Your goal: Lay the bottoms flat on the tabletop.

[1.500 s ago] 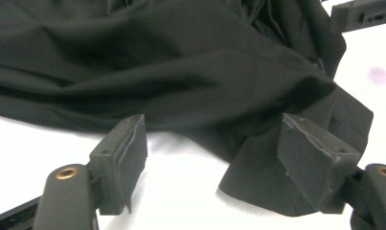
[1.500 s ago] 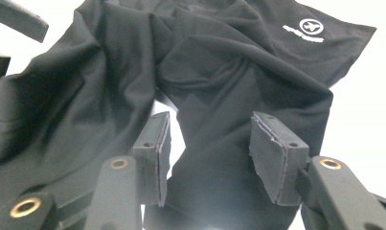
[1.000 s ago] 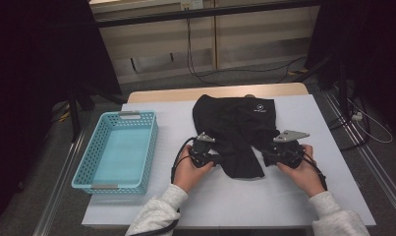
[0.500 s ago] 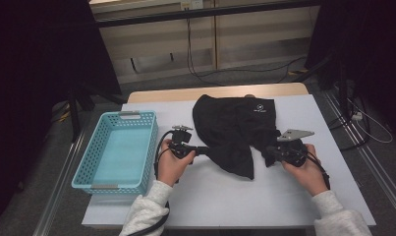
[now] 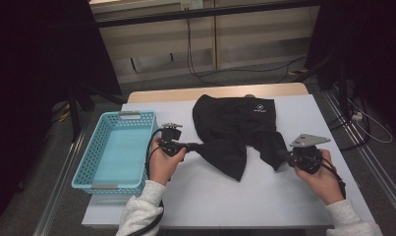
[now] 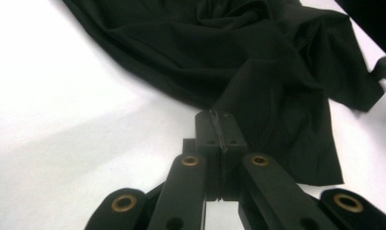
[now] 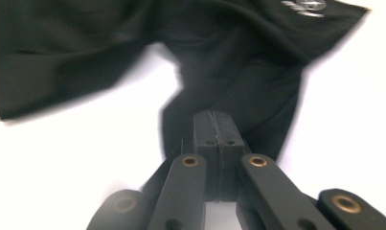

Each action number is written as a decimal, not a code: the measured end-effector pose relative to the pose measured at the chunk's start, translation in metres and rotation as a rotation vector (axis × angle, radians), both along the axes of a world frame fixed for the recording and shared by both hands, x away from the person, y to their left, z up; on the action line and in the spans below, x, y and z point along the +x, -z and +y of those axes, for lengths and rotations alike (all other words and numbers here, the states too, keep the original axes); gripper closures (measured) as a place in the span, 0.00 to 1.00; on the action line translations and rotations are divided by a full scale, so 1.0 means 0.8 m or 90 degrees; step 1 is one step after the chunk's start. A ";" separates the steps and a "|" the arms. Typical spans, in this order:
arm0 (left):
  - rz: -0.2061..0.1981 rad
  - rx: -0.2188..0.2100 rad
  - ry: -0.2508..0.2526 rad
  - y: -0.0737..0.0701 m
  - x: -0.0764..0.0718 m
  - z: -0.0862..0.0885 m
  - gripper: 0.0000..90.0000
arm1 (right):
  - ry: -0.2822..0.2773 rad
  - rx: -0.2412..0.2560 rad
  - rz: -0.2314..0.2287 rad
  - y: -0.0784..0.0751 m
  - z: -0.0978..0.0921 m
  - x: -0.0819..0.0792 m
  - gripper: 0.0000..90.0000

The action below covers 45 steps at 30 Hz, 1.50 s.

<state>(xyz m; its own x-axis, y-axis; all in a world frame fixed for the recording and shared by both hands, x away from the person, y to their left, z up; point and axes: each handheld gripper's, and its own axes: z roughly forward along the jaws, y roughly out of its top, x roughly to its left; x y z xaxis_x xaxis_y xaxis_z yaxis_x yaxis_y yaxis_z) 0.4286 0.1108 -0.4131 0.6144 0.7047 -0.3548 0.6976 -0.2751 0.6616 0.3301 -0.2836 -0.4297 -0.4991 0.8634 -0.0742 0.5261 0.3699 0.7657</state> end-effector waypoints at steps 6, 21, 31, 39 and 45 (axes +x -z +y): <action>-0.010 0.012 0.014 0.004 0.000 -0.005 0.98 | 0.052 -0.008 -0.015 -0.002 -0.004 0.005 0.88; -0.082 0.036 0.054 0.016 -0.003 -0.028 0.38 | -0.023 -0.044 0.038 0.037 0.059 0.042 0.66; -0.084 0.038 0.073 0.018 -0.004 -0.036 0.38 | -0.052 0.021 0.047 0.024 0.047 0.028 1.00; -0.088 0.038 0.073 0.015 -0.008 -0.039 0.37 | -0.157 0.026 0.076 0.024 0.070 -0.019 0.96; -0.083 0.040 0.086 0.020 -0.006 -0.044 0.36 | -0.118 0.041 0.041 0.014 0.065 -0.015 0.68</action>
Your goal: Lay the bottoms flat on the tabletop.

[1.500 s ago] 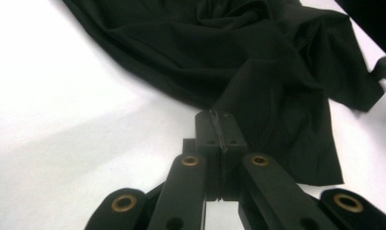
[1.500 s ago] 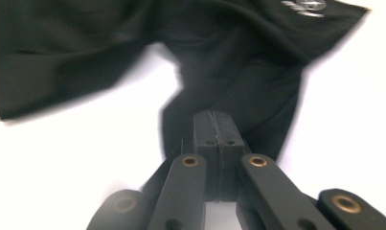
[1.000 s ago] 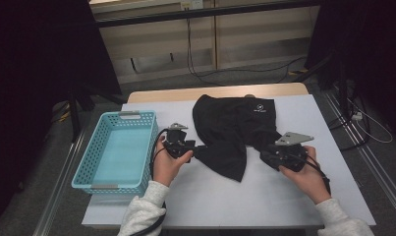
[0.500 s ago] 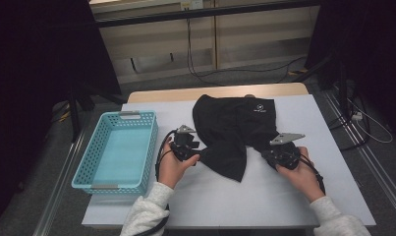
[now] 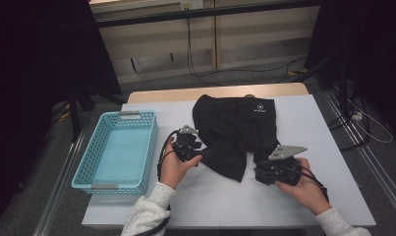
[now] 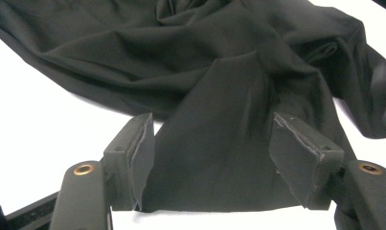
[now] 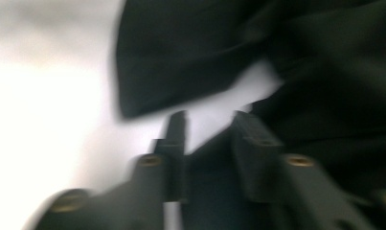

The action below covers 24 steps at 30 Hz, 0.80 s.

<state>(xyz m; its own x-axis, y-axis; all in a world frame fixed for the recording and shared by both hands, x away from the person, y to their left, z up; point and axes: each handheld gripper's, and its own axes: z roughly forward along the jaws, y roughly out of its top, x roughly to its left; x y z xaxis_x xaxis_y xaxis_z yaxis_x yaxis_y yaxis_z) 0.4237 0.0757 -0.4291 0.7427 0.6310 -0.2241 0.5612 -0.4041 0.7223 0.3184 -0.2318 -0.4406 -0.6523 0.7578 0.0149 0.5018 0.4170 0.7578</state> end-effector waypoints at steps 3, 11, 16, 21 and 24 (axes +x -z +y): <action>0.000 0.003 -0.004 0.002 0.001 0.000 0.35 | 0.072 0.015 -0.033 -0.006 -0.020 0.010 0.62; -0.002 0.007 0.006 0.006 -0.001 -0.005 0.34 | 0.080 -0.030 0.014 0.020 -0.014 0.026 0.74; 0.000 0.007 0.010 0.010 -0.002 -0.009 0.34 | 0.046 -0.031 0.026 0.021 -0.003 0.029 1.00; 0.002 0.005 0.009 0.010 -0.002 -0.010 0.34 | -0.023 -0.006 0.064 0.020 0.011 0.017 1.00; -0.005 0.006 0.011 0.008 -0.003 -0.010 0.34 | -0.057 -0.001 0.064 0.014 0.023 0.006 0.92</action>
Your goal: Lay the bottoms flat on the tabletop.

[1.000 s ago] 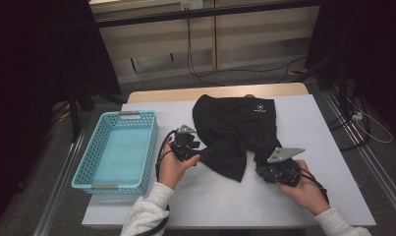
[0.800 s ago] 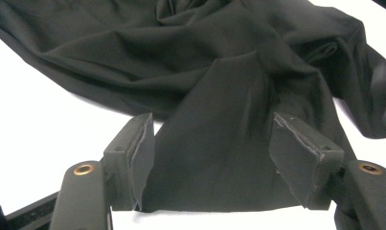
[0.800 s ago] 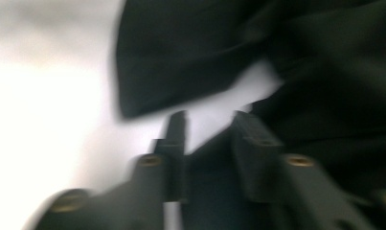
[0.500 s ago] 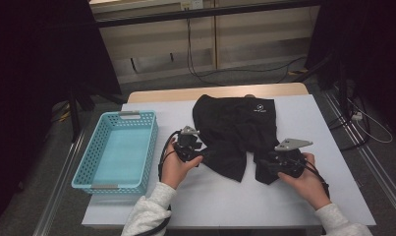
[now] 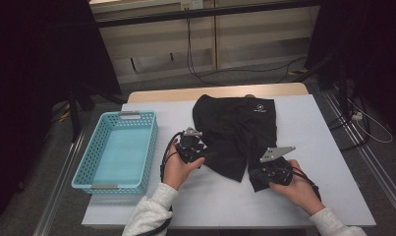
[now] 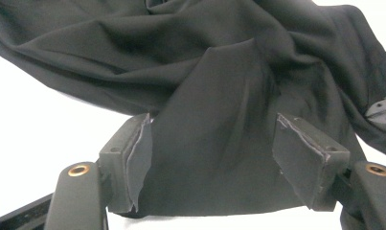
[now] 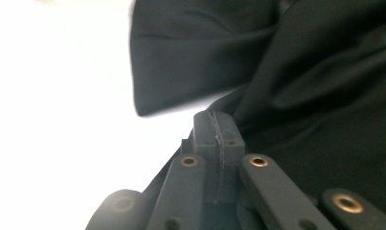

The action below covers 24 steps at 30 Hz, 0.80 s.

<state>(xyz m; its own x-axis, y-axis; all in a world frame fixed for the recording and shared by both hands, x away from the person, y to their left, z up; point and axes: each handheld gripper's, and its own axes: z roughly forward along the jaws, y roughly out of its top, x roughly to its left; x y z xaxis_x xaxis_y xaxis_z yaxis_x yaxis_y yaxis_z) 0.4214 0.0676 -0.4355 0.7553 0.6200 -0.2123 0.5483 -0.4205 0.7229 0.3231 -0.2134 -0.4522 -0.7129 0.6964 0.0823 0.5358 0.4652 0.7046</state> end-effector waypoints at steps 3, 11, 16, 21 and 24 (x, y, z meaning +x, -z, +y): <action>-0.001 -0.001 0.001 -0.002 0.000 0.001 0.34 | 0.031 0.025 -0.036 -0.016 -0.006 -0.002 0.72; -0.002 0.002 0.000 0.001 0.002 0.001 0.31 | 0.195 0.025 -0.096 -0.028 -0.073 0.015 0.56; -0.003 0.005 -0.001 0.002 0.003 0.001 0.30 | 0.259 0.000 -0.082 -0.016 -0.099 0.027 0.55; -0.006 0.007 -0.001 0.001 0.000 0.000 0.30 | 0.280 -0.016 -0.095 -0.013 -0.101 0.036 0.58; -0.006 0.009 0.001 0.000 0.001 0.001 0.30 | 0.288 -0.010 -0.089 -0.010 -0.100 0.045 0.58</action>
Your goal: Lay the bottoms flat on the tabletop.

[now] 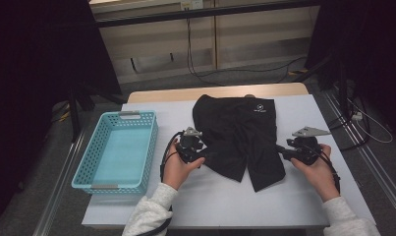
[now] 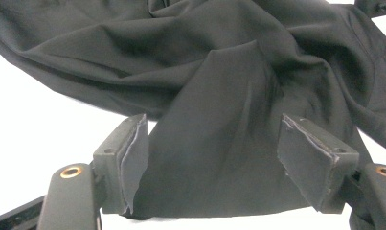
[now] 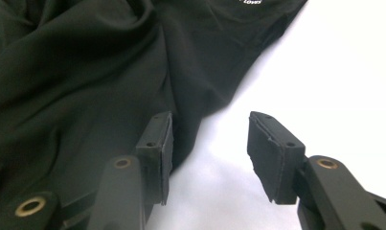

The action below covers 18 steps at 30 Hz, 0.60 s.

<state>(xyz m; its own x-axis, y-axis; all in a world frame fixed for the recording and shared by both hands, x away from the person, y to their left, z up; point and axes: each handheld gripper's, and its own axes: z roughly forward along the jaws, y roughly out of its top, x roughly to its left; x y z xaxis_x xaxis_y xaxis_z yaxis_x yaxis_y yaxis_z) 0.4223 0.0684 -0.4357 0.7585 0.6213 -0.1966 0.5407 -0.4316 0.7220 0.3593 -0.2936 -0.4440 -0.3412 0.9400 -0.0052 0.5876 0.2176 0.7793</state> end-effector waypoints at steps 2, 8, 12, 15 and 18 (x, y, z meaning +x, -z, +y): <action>-0.002 -0.002 -0.003 0.001 0.001 0.001 0.30 | 0.005 0.000 0.002 0.002 0.001 0.007 0.58; -0.001 0.000 -0.010 0.002 0.000 0.007 0.29 | 0.039 0.031 0.004 0.005 -0.007 0.034 0.60; -0.001 0.001 -0.013 0.002 -0.003 0.011 0.28 | 0.048 0.046 0.014 0.009 -0.010 0.050 0.59; -0.002 0.003 -0.017 0.002 -0.004 0.014 0.28 | 0.038 0.034 0.039 0.018 -0.003 0.059 0.61; 0.000 0.008 -0.019 0.004 -0.005 0.016 0.28 | 0.018 0.028 0.055 0.024 0.007 0.063 0.62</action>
